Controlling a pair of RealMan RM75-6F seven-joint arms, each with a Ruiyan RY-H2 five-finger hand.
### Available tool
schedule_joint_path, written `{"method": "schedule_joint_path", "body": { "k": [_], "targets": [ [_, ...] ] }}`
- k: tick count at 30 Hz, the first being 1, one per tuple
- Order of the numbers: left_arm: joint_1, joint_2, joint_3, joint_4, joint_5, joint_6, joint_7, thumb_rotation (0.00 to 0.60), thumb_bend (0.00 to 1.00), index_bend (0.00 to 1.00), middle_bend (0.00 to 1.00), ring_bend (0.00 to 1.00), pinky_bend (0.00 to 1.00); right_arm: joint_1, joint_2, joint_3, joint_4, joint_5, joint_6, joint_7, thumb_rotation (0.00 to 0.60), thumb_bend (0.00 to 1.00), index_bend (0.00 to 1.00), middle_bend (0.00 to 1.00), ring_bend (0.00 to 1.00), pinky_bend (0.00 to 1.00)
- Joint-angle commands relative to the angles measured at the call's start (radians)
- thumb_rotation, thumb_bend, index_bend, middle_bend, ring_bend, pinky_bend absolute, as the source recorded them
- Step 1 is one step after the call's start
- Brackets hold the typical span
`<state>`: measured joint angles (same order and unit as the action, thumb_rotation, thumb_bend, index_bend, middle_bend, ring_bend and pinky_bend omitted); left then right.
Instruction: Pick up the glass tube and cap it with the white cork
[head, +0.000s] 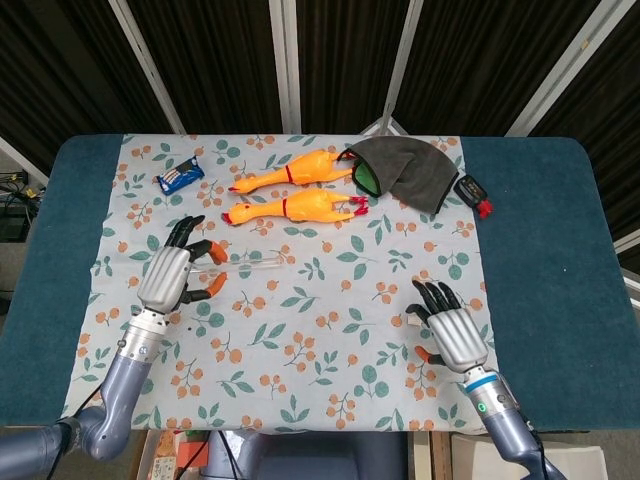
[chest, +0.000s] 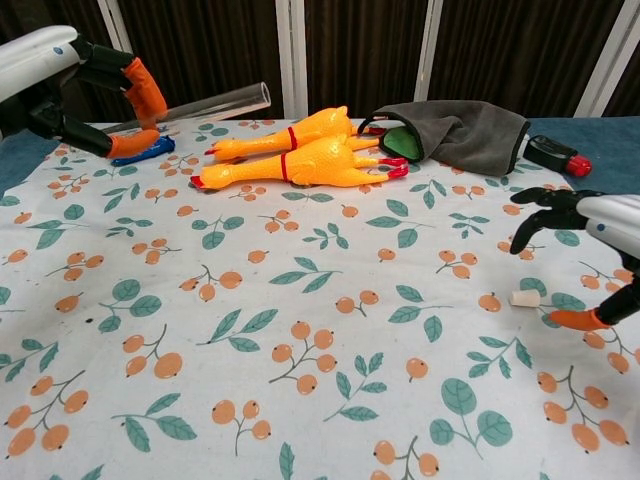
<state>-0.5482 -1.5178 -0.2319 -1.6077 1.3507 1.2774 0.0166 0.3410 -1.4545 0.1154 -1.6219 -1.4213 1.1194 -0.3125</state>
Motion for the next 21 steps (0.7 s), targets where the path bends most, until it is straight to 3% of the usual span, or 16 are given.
{"method": "schedule_joint_path", "body": {
  "k": [1,9,21],
  "targets": [
    [-0.001,0.010,-0.004,-0.004,0.000,-0.007,-0.011,0.600,0.60,0.67,0.54,0.08,0.00,0.022,-0.038,0.018,0.034,0.045,-0.016,-0.034,0.600,0.27,0.34,0.07,0.00,0.00],
    [-0.013,0.015,-0.016,0.009,-0.004,-0.022,-0.030,0.600,0.60,0.67,0.54,0.08,0.00,0.046,-0.083,0.035,0.099,0.119,-0.024,-0.067,0.600,0.27,0.43,0.11,0.00,0.00],
    [-0.027,-0.003,-0.011,0.027,0.007,-0.028,-0.037,0.600,0.60,0.67,0.54,0.08,0.00,0.067,-0.109,0.023,0.152,0.151,-0.026,-0.075,0.600,0.27,0.46,0.11,0.00,0.00]
  ]
}}
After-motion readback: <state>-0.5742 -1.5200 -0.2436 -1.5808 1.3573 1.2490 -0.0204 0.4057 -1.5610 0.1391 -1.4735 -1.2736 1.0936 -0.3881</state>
